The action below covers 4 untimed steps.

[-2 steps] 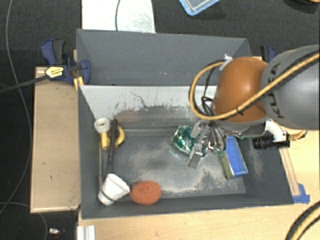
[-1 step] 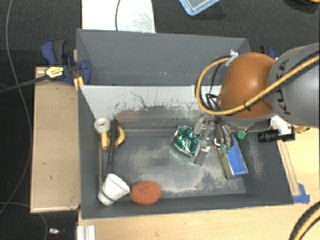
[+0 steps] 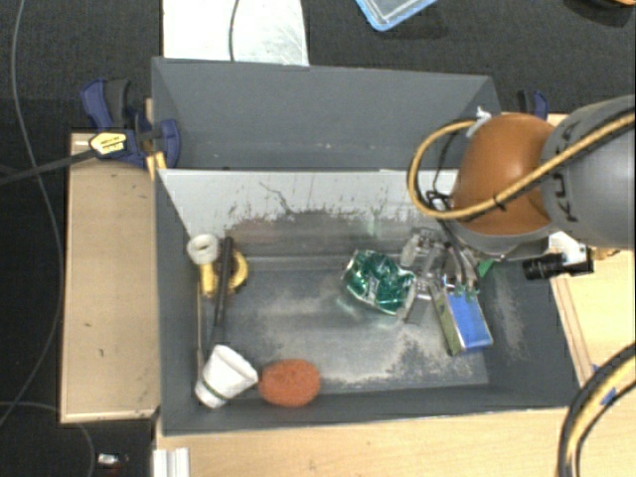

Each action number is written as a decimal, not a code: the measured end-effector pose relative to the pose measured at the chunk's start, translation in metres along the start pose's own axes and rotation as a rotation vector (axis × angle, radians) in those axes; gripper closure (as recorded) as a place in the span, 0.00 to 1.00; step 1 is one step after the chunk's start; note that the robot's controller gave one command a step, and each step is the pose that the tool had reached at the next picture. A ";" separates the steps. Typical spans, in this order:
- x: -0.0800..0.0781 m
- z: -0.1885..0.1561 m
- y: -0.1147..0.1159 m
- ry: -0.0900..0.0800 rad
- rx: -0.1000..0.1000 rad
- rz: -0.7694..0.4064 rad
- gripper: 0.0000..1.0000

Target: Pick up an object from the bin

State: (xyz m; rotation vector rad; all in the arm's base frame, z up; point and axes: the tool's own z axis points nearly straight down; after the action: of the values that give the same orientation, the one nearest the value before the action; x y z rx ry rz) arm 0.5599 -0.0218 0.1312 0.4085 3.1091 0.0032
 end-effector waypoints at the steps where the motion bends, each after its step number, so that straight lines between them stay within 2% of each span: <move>1: -0.008 0.010 -0.015 -0.003 -0.003 -0.077 0.00; 2: -0.028 0.045 -0.010 -0.007 -0.001 -0.151 0.00; 3: -0.021 0.000 0.029 -0.015 -0.004 -0.334 1.00; 4: -0.021 0.000 0.029 -0.015 -0.004 -0.331 0.00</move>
Offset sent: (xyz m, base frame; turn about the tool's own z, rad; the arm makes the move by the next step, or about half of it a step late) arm 0.0280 -0.0168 -0.0589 -0.1637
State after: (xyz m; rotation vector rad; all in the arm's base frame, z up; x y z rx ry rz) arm 0.5873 0.0008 0.1315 -0.1089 3.1183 0.0046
